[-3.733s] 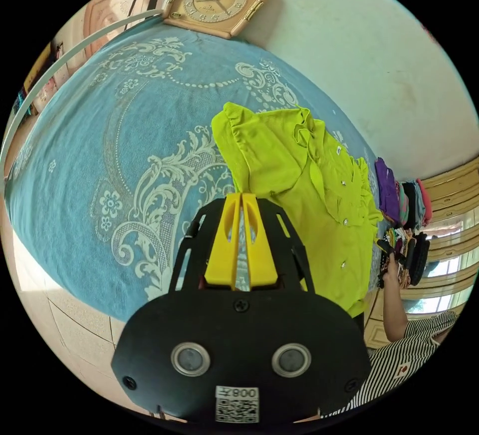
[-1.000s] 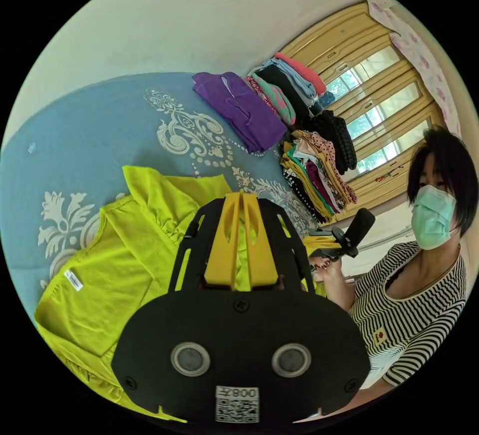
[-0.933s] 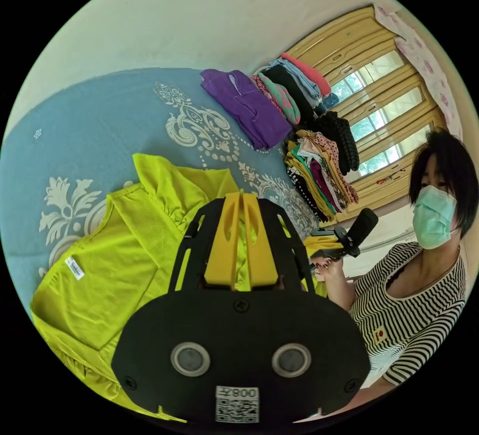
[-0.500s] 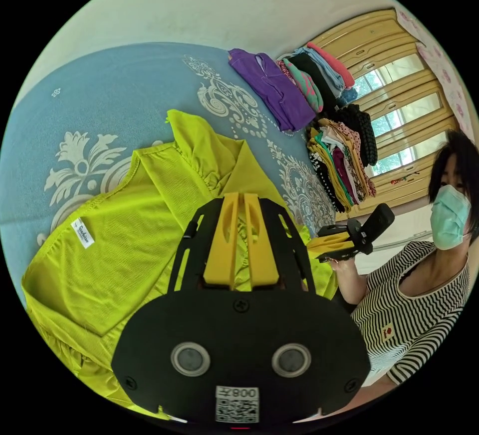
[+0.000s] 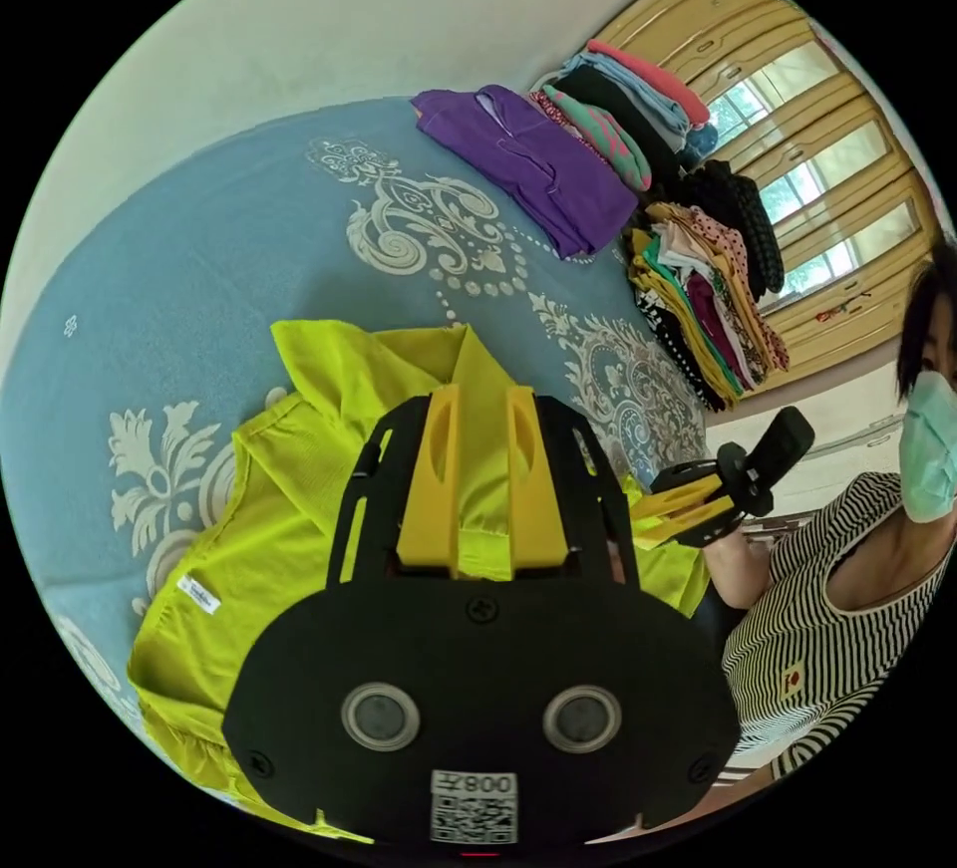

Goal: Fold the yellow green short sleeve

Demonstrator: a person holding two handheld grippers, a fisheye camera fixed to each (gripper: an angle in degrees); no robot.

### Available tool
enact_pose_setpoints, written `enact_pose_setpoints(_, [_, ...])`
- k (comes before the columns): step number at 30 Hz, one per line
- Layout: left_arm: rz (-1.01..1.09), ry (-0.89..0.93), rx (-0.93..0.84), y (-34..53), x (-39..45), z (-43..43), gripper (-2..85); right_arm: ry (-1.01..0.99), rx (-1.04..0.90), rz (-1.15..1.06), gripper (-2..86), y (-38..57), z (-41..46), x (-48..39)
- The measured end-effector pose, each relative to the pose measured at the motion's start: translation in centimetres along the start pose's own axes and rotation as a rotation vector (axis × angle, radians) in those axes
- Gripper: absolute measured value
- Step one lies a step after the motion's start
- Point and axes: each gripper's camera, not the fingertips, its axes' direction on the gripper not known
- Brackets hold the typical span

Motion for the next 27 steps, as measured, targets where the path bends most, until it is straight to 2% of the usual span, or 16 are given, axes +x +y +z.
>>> enact_pose_setpoints(6, [0.018,-0.094,-0.148,-3.1,0.6,4.0,2.6,0.057,-0.116,0.032,0.9,-1.1,2.6,0.5])
enact_pose_setpoints(11, [0.003,-0.028,-0.035,-4.2,0.8,3.2,0.7,0.149,-0.099,0.122,0.3,-1.5,2.5,1.8])
enact_pose_setpoints(17, [0.005,-0.034,-0.022,-4.4,1.0,3.8,0.6,0.186,-0.021,0.172,0.3,-1.4,0.9,3.1])
enact_pose_setpoints(24, [-0.027,0.031,0.034,-3.3,0.1,2.9,3.1,0.172,-0.044,0.122,2.1,-1.8,1.4,2.8])
enact_pose_setpoints(27, [-0.002,0.028,0.027,-2.5,0.1,2.1,5.2,0.257,-0.019,0.072,5.9,-1.9,0.6,2.4])
